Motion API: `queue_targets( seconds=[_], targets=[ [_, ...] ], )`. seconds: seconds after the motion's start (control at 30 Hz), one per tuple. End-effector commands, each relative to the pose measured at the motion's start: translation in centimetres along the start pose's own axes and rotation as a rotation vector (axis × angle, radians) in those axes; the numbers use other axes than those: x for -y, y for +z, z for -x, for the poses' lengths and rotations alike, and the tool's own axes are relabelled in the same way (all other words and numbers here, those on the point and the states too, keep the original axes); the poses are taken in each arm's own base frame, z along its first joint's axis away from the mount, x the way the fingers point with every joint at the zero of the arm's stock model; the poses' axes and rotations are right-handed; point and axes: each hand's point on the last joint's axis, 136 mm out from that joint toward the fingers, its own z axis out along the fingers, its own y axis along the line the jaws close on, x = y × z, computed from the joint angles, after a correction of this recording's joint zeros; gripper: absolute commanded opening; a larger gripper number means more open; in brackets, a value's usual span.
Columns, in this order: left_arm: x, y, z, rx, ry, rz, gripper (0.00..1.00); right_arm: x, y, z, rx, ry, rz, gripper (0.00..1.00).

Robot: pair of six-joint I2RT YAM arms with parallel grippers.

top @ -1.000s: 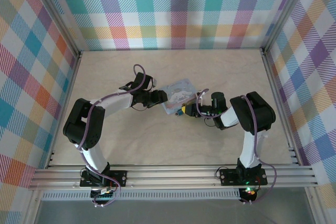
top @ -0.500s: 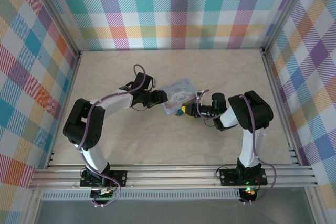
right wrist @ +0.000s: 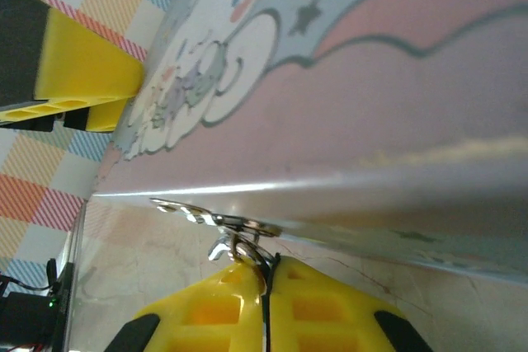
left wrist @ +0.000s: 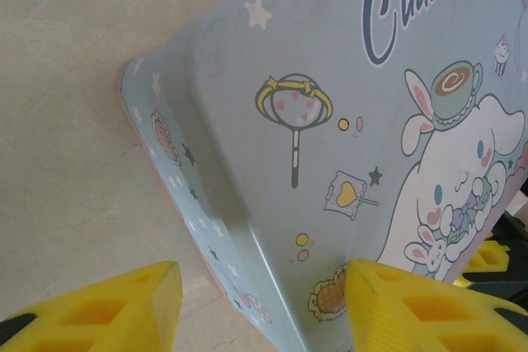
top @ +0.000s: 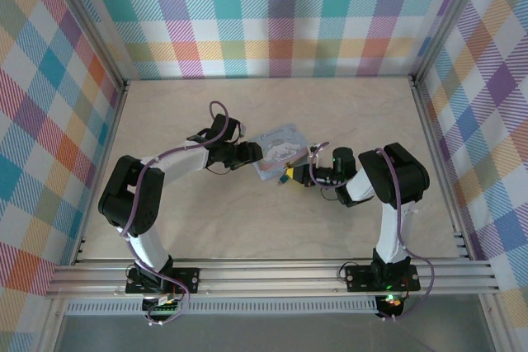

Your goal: Unlock a padlock with a key

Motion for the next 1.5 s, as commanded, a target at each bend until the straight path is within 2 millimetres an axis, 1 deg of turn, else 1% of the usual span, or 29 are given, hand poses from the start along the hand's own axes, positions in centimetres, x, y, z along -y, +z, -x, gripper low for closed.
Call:
queue_targets(
  seconds=[0.0,0.17,0.63,0.8,0.93,1.03,1.13,1.23,1.37,1.4,1.47],
  targets=[
    [-3.2,0.5,-3.5,-0.107,-0.037,0.128,0.54,0.0,-0.4,0.5,0.023,-0.029,-0.029,0.03],
    [-3.3,0.5,-3.6,-0.107,-0.035,0.131,0.54,0.1,-0.9,1.0,0.044,-0.027,-0.051,0.00],
    [-3.4,0.5,-3.8,-0.110,-0.037,0.133,0.54,0.0,-2.0,3.3,0.137,-0.009,-0.102,0.00],
    [-3.3,0.5,-3.6,-0.105,-0.037,0.129,0.54,0.3,-2.6,4.3,0.165,0.004,-0.136,0.00],
    [-3.1,0.3,-3.6,-0.100,-0.037,0.119,0.55,0.7,-3.0,4.2,0.162,0.004,-0.170,0.00],
    [-2.6,0.0,-3.1,-0.084,-0.037,0.108,0.57,0.9,-3.7,4.0,0.160,0.001,-0.202,0.00],
    [-1.9,-0.7,-2.3,-0.058,-0.031,0.090,0.60,0.6,-4.5,3.9,0.159,-0.012,-0.228,0.00],
    [-1.2,-1.9,-1.2,-0.018,-0.020,0.076,0.64,0.1,-5.2,3.8,0.146,-0.025,-0.254,0.00],
    [-0.7,-3.9,0.2,0.051,-0.001,0.075,0.67,-1.3,-6.3,4.0,0.125,-0.054,-0.282,0.00],
    [-0.4,-4.5,0.6,0.072,0.006,0.072,0.68,-1.5,-6.7,3.7,0.104,-0.048,-0.296,0.00],
    [-0.1,-5.5,1.1,0.111,0.017,0.068,0.70,-2.5,-7.2,4.1,0.092,-0.057,-0.304,0.00]
  ],
)
